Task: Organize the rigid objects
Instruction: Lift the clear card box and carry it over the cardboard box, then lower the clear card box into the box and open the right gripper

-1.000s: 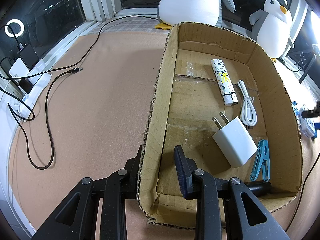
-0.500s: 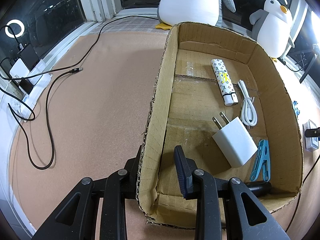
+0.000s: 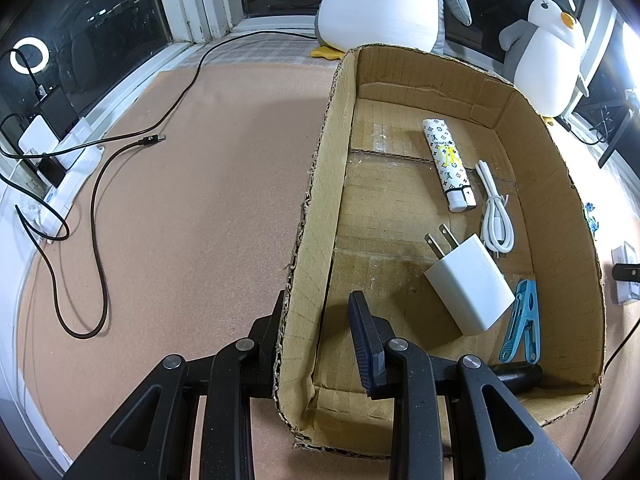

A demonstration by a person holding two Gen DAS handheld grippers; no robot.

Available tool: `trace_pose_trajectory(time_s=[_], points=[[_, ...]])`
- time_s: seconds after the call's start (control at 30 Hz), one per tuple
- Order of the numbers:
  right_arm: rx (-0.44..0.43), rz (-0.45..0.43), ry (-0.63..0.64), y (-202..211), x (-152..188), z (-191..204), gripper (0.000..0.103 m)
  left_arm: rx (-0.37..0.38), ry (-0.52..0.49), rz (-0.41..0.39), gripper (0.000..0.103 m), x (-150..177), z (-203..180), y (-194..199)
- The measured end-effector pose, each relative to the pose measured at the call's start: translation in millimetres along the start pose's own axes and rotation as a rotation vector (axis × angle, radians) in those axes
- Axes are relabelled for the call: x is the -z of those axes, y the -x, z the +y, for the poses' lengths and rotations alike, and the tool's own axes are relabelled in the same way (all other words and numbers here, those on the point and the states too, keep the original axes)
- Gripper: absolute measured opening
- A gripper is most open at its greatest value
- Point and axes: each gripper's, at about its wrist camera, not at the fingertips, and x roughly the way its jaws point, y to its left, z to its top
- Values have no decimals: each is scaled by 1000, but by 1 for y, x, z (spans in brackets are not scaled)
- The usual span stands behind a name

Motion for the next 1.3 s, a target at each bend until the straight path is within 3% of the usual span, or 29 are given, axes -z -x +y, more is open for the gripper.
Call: trace_pose_trajectory(time_s=[0.17,0.6,0.93,1.3], points=[[-49,-69,46,33,-13,18,67,1,0,0,30,0,0,0],[-181,-176,224,80,-45,135,67,7,3,1,30,0,-1,0],[-210,-191,307,67,-70,193,67,13,7,3,30,0,1,0],[-155,-201,407,39,-94,246,67,17,5,1,30,0,3,-1]])
